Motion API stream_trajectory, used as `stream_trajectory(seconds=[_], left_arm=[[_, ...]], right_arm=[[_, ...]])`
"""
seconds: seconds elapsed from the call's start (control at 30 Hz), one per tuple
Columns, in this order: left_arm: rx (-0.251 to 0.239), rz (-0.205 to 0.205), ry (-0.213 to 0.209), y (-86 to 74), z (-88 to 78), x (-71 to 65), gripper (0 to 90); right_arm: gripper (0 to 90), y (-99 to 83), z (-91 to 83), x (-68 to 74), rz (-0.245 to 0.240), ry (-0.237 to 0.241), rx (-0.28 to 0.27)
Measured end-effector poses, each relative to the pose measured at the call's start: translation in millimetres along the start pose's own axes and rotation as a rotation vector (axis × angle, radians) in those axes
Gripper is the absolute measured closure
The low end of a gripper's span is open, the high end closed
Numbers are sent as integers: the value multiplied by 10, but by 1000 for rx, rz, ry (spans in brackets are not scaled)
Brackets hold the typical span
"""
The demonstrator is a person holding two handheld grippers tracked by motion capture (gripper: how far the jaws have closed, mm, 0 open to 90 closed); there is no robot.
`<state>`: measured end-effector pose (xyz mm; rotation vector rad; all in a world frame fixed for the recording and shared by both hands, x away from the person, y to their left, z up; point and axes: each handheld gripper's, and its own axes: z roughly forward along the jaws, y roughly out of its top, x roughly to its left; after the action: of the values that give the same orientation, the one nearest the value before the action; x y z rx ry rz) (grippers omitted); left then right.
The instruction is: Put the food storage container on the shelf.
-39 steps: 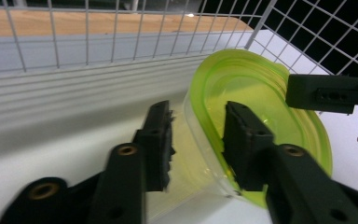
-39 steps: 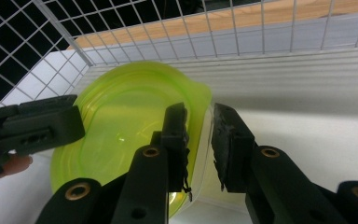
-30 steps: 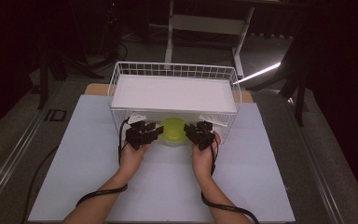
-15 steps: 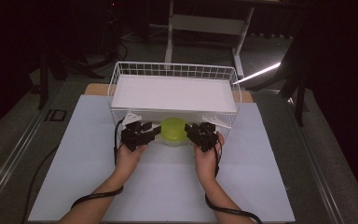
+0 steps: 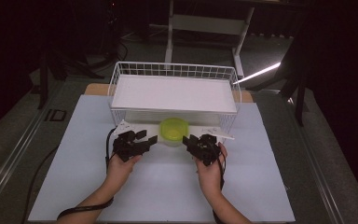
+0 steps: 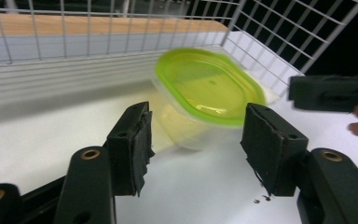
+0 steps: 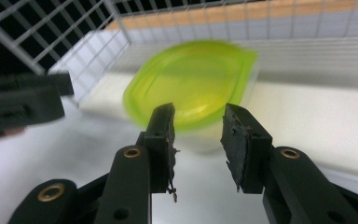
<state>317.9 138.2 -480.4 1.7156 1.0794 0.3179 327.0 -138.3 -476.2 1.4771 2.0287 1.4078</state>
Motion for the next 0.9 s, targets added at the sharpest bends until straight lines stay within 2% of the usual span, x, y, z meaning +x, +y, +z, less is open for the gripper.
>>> stream_trajectory(seconds=[0.03,0.2,0.27,0.3,0.37,0.47,0.5,0.57,0.67,0.77,0.9], left_arm=[[-1,6,-4,-11,-31,-14,420],[-8,20,3,-85,-209,-85,368],[-11,24,8,-120,-275,-102,307],[-6,36,-15,-144,-311,-94,273],[-10,53,-34,-190,-380,-94,180],[-6,63,-54,-267,-471,-87,141],[0,70,-46,-292,-493,-87,127],[10,80,-42,-340,-540,-94,16],[12,82,-42,-414,-629,-102,14],[-4,81,-40,-498,-698,-104,14],[2,70,-34,-572,-728,-94,14]], right_arm=[[635,-48,-13,54,-28,5,19],[657,-126,-24,128,-51,3,37],[665,-149,-7,138,-66,-4,52],[677,-157,5,139,-74,-7,56],[718,-168,20,142,-82,-14,69],[809,-177,43,151,-93,-19,87],[831,-181,54,156,-99,-19,92],[896,-188,78,171,-114,-28,110],[899,-203,135,185,-135,-34,133],[900,-228,191,176,-122,-32,152],[900,-256,266,167,-117,-41,158]])
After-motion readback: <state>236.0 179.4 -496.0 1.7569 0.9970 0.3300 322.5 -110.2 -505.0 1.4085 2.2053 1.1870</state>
